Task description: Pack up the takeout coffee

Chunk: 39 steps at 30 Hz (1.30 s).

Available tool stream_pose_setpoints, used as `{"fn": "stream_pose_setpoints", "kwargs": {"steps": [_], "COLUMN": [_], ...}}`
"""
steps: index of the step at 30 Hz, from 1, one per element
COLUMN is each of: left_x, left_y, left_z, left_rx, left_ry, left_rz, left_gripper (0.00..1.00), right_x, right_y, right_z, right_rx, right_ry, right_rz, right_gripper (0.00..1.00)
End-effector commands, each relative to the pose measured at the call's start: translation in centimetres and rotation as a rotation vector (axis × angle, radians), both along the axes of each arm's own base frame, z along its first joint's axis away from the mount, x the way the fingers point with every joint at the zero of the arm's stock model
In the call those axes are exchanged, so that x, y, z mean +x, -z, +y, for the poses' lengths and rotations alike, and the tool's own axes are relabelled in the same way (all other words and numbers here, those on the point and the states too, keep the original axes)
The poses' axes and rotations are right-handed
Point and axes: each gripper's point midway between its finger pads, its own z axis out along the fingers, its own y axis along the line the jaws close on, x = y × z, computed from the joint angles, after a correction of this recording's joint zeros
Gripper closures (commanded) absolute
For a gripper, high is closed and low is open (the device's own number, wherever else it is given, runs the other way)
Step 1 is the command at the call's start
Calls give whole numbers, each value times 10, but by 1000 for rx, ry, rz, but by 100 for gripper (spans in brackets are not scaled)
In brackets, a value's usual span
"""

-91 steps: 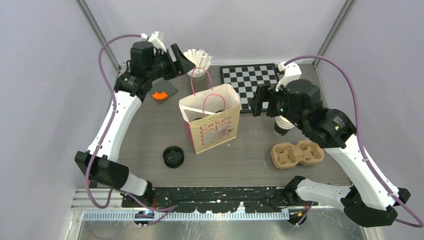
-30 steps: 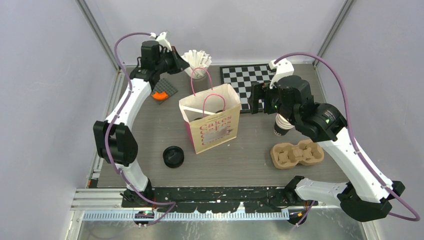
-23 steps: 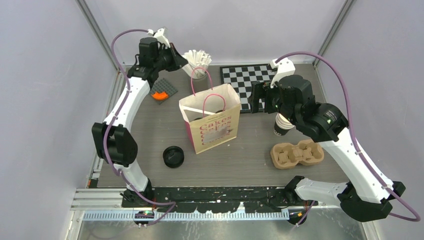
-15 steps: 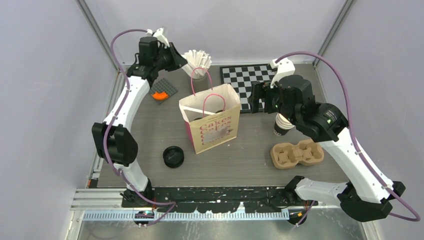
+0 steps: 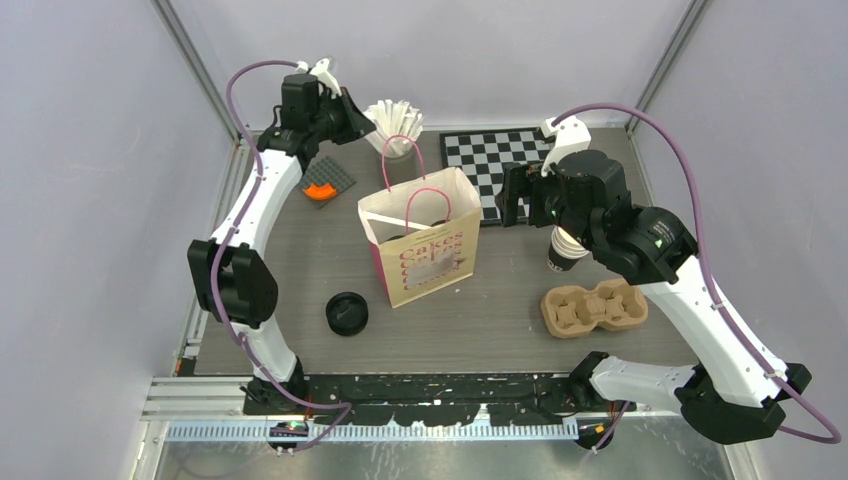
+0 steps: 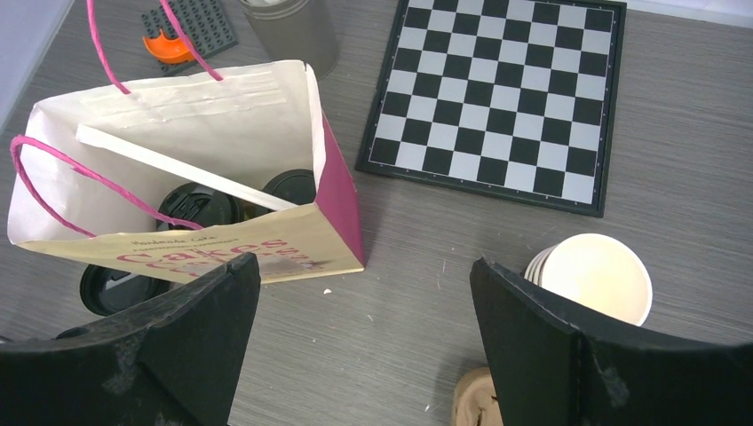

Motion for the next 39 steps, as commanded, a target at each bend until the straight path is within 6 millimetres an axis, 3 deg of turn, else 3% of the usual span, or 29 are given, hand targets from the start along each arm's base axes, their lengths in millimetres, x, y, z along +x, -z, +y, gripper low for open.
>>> {"fn": "stream_pose_setpoints", "kwargs": {"steps": [1, 6, 11, 19, 27, 34, 39], "left_x": [-1, -3, -7, -27, -42, -67, -100], "left_y": [-23, -28, -45, -58, -83, -118, -136], "left_z": [-2, -1, 4, 14, 21, 34, 32], "left_rx": [5, 6, 2, 3, -5, 22, -11], "left_ry": [29, 26, 1, -42, -69, -102, -65], "left_rz": [-74, -90, -134, -132, -177, -219, -213], "left_gripper": [100, 100, 100, 100, 100, 100, 100], "right_x": [-1, -1, -2, -2, -1, 0, 1], "right_y": [-23, -24, -22, -21, -22, -25, -26], "right_z": [1, 1, 0, 0, 3, 4, 5], "right_rx": [66, 68, 69, 77, 93, 95, 90], "right_ry": [-1, -3, 2, 8, 2, -4, -8], "right_rz": [-57, -58, -52, -47, -48, -66, -71], "right_gripper": [8, 8, 8, 8, 8, 8, 8]}}
